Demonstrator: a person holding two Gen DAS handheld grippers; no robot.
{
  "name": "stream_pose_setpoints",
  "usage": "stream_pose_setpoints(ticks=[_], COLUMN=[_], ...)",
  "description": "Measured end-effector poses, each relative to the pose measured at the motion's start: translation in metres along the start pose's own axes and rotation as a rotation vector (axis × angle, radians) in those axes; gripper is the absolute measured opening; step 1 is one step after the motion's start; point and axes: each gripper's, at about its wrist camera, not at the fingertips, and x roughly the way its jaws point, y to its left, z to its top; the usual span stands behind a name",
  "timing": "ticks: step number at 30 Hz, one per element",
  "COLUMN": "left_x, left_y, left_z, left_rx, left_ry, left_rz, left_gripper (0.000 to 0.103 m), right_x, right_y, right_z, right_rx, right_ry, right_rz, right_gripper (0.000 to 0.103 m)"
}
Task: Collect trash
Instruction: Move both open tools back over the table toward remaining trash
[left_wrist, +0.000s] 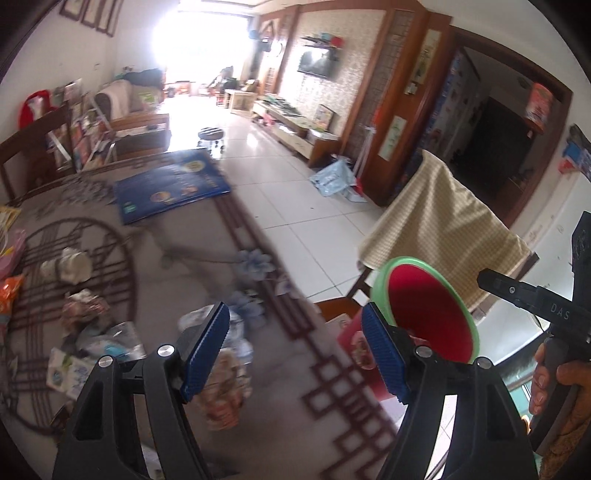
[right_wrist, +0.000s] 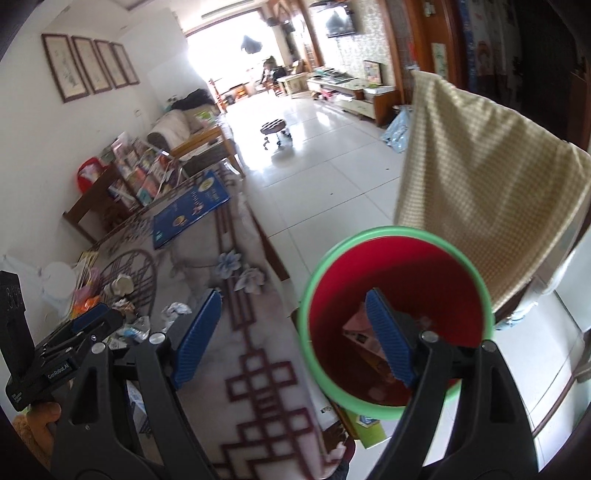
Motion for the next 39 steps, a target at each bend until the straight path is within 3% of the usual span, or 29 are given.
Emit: stream_pose_setpoints(ticks=[14,21,29,39], left_x=[-0.043,-0.063,-0.068,-0.027], left_y=[0.163,0.261,0.356,0.432], left_z=[-0.035,-0.040,-0.035,-0.010], left_rx=[-0.223,-0.351,-0.418,-0.452], left_ry=[0.008,-0.002,0.009,0.061], left_rz=[0.186,0.306,0.405,0.454], left_gripper=[0.071,0.071,0.071,0.071], right_x=[0.053,0.062,0.069,0.084], right_y=[0.125,0.182,0.213,0.240], right_z=[-0.028,-0.039,-0.048,-0.052], right_rx=[-0.134,-0.179,-0.129,-0.107], right_ry=[0.135,0.158,0.140,0.158], right_rz=[0.081,0.108,0.102,0.071], right_gripper=[0.079,0.080,0.081,0.081])
